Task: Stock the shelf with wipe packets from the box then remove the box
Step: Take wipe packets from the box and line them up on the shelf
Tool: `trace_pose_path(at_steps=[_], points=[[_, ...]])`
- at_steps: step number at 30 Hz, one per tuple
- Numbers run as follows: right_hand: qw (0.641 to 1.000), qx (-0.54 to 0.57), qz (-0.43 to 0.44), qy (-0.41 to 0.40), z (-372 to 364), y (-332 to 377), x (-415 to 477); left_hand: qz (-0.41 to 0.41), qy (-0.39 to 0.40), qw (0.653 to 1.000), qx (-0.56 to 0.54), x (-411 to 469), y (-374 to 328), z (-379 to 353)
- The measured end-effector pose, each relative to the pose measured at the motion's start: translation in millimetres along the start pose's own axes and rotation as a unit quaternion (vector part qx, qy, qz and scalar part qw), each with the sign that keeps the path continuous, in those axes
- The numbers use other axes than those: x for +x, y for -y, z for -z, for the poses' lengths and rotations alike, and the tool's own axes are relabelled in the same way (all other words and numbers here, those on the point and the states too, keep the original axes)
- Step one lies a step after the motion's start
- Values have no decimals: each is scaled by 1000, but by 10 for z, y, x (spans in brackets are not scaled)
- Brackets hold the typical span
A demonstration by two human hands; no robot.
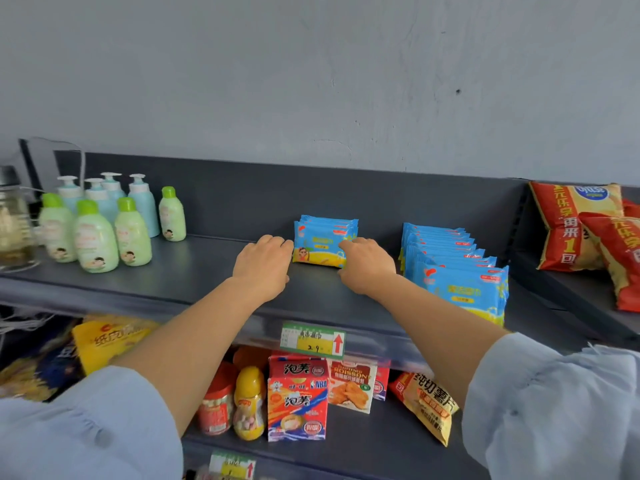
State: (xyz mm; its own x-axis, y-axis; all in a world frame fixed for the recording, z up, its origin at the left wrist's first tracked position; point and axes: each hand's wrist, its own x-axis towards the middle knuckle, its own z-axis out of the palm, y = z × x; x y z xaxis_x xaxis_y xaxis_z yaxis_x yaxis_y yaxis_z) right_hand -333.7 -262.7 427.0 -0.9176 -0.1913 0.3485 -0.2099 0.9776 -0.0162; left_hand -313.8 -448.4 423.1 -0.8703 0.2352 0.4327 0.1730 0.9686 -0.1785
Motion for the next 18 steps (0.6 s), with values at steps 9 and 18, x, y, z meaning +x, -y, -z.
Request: trace_pose_path(at_steps=[9,18], points=[[1000,-24,2,-6,358,205,-801,16,1,1000,4,-851,-2,439],[998,-18,-58,30,477,188,-2085,-20,28,999,-42,-1805,-441,587]])
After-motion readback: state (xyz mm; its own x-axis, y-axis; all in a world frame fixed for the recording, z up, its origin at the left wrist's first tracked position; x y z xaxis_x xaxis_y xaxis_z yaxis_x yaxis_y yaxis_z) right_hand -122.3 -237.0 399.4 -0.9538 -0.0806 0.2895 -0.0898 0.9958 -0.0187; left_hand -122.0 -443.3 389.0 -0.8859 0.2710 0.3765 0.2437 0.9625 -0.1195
